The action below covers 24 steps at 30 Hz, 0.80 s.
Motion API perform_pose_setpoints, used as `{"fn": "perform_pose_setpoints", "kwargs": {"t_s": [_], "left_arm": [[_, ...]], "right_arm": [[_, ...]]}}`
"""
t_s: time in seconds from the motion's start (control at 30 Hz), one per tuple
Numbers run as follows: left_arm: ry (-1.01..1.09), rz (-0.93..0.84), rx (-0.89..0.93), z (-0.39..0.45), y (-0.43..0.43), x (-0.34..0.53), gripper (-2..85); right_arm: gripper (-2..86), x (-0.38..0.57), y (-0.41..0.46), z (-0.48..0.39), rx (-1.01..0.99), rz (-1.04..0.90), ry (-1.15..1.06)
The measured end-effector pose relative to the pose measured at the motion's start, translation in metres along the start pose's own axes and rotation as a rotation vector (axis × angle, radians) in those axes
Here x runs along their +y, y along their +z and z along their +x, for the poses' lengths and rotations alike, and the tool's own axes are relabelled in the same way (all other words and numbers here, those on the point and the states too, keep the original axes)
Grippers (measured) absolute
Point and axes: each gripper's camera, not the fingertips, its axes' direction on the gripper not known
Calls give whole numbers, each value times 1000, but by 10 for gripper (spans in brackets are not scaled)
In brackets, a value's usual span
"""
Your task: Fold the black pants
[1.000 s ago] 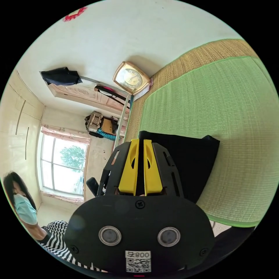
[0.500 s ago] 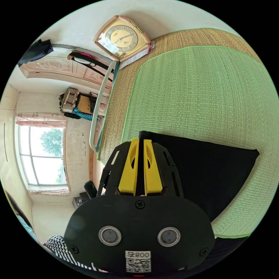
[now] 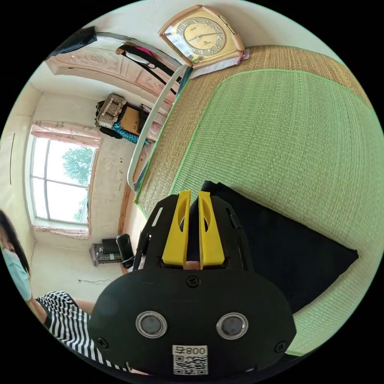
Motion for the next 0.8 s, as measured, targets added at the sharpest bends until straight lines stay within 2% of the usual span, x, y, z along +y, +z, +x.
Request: {"fn": "perform_pose_setpoints", "kwargs": {"t_s": [0.1,0.2,0.33,0.4,0.63,0.73,0.8], "left_arm": [[36,34,23,16,-7,0,3],[110,-13,17,40,7,-5,1],[150,-114,-201,55,42,-13,0],[143,-122,-217,56,48,-13,0],[222,-143,-202,91,53,1,0],[235,-212,-309,95,74,7,0],[231,-222,-310,94,81,9,0]], "right_arm": [[15,3,16,3,46,-32,-67],[5,0,52,11,197,-119,-98],[1,-6,87,35,274,-194,-84],[1,-6,85,42,251,-185,-63],[1,45,-4,69,252,-83,-127],[0,84,-38,122,374,-94,-12],[1,104,-50,160,398,-122,87]]}}
